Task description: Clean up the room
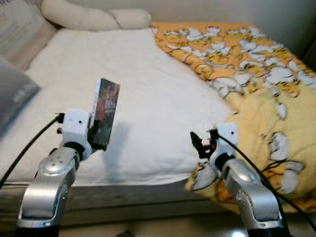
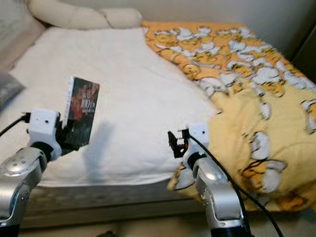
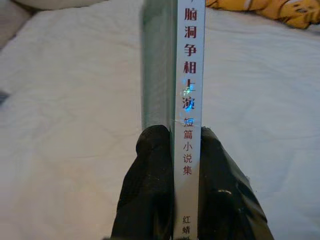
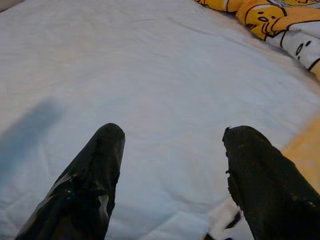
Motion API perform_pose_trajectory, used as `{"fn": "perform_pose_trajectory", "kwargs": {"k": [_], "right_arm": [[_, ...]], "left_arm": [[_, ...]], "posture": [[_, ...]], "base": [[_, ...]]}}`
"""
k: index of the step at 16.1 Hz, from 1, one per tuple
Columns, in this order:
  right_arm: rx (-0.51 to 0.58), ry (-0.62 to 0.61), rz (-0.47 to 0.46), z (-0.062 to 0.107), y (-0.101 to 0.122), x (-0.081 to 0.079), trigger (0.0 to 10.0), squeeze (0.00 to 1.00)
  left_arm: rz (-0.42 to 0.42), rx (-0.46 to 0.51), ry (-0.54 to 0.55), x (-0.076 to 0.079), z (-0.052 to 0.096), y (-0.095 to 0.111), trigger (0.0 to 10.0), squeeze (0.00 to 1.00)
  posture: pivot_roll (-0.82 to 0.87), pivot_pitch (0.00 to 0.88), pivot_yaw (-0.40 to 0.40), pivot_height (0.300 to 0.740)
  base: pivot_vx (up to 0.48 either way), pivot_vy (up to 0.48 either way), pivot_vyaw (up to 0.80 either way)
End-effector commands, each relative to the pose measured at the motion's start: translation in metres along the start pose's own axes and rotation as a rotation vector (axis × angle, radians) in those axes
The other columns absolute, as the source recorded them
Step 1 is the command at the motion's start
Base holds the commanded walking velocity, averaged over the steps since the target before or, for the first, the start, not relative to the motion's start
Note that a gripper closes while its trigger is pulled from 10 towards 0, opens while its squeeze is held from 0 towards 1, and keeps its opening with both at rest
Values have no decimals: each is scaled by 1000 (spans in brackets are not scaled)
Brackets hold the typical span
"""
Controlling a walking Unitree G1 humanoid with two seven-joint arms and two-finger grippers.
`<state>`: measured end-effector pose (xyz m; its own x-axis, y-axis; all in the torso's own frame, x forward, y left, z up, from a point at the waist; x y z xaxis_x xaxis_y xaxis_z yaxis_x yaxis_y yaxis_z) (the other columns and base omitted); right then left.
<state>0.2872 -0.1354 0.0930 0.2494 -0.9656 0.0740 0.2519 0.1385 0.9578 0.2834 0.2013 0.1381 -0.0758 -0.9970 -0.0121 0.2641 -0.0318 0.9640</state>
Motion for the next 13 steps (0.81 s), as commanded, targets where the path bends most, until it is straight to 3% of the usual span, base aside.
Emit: {"fn": "perform_pose_trajectory", "kwargs": {"k": [1,3,10,13], "right_arm": [[-13,-22,13,1,-3,6,10000,0],[-23,12,-39,2,-6,5,10000,0],[-26,20,-51,0,-5,4,10000,0],[-30,19,-60,0,-5,5,10000,0]], "left_arm": [[-13,40,-38,8,-1,10,10000,0],[-9,42,-34,8,-1,10,10000,0],[-5,47,-32,7,-2,12,10000,0],[8,62,-31,8,-3,14,10000,0]], "posture": [[42,0,-4,740],[44,0,-4,740],[46,0,-2,740],[46,0,-2,740]], "base": [[0,416,0],[0,416,0],[0,414,0],[0,0,0]]}}
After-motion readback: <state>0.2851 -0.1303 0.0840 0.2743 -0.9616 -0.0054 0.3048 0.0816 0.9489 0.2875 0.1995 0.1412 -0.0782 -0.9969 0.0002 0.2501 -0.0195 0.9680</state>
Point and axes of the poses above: a point about 5 cm out from each wrist's last joint towards the gripper, its own z axis pointing back from the gripper into the wrist, its own y axis along the axis of the wrist's last joint, x = y × z, the point moved 2 cm from there along -z, pointing out of the wrist towards the gripper, and after that the axes turned 8 degrees about z, right-handed, at the moved point
